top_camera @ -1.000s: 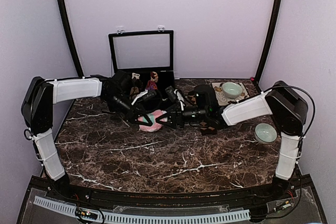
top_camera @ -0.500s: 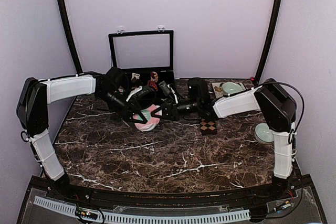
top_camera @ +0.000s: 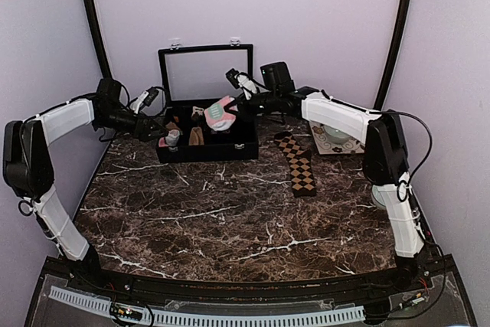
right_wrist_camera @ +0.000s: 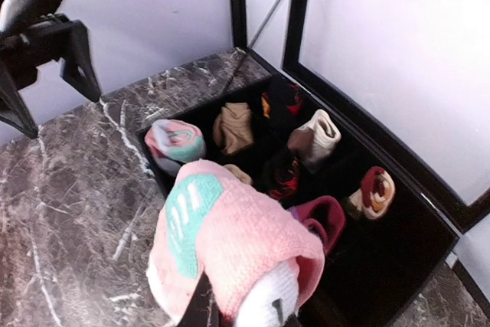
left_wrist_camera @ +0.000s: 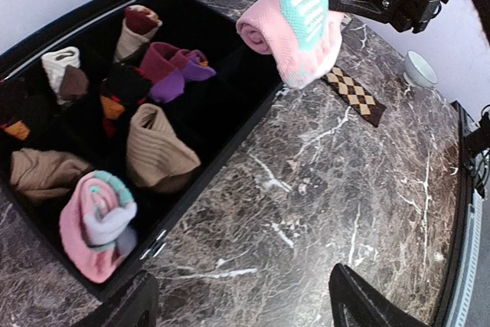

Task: Roll the socks
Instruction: Pass from the left arm to the right, then place the sock in the storage box.

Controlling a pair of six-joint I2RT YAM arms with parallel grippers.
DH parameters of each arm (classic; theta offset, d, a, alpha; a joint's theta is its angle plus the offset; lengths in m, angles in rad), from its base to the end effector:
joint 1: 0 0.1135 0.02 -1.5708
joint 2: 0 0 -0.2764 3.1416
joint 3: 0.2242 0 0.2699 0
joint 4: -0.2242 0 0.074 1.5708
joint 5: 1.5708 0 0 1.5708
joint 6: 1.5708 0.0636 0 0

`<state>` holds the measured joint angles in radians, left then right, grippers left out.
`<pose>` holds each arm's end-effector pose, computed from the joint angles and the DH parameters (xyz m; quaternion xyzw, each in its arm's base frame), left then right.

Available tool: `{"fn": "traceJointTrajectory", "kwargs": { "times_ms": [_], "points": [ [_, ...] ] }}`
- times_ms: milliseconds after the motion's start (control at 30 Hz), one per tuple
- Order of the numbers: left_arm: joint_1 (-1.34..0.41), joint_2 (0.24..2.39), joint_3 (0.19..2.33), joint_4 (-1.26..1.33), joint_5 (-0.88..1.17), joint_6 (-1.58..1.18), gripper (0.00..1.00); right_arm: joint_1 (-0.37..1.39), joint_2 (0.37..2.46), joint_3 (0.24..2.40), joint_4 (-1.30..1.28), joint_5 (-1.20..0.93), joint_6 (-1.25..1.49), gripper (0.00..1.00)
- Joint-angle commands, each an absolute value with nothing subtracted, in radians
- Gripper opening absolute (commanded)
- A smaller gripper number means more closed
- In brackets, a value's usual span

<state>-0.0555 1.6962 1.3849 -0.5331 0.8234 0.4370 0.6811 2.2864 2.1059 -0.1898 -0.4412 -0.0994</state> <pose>0.3981 -0.0688 0.2766 0.3467 0.7962 -0.3056 0.3906 0.4440 0.3948 0.2863 -0.4206 0.6976 0.3310 0.4762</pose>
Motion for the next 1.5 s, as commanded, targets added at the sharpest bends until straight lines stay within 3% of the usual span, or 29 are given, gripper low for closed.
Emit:
{"fn": "traceJointTrajectory", "kwargs": {
  "times_ms": [0, 533, 800, 1033, 1333, 1467],
  "points": [
    [-0.037, 1.634, 1.319, -0.609, 0.761, 0.49, 0.8, 0.676, 2.398, 2.259, -0.396, -0.293, -0.206, 0.0],
    [-0.007, 1.6, 1.192, -0.6, 0.66, 0.529, 0.78, 0.744, 2.522, 2.272, -0.329, -0.129, -0.289, 0.0],
    [-0.005, 1.641, 1.213, -0.604, 0.662, 0.523, 0.77, 0.785, 2.469, 2.196, -0.123, 0.13, -0.367, 0.0],
    [-0.005, 1.634, 1.2, -0.601, 0.674, 0.52, 0.77, 0.783, 2.419, 2.188, 0.011, 0.168, -0.423, 0.0],
    [-0.006, 1.619, 1.168, -0.597, 0.693, 0.524, 0.76, 0.797, 2.415, 2.159, 0.05, 0.204, -0.66, 0.0],
    [-0.005, 1.615, 1.163, -0.605, 0.7, 0.532, 0.76, 0.837, 2.396, 2.051, 0.115, 0.281, -0.872, 0.0]
  ]
}}
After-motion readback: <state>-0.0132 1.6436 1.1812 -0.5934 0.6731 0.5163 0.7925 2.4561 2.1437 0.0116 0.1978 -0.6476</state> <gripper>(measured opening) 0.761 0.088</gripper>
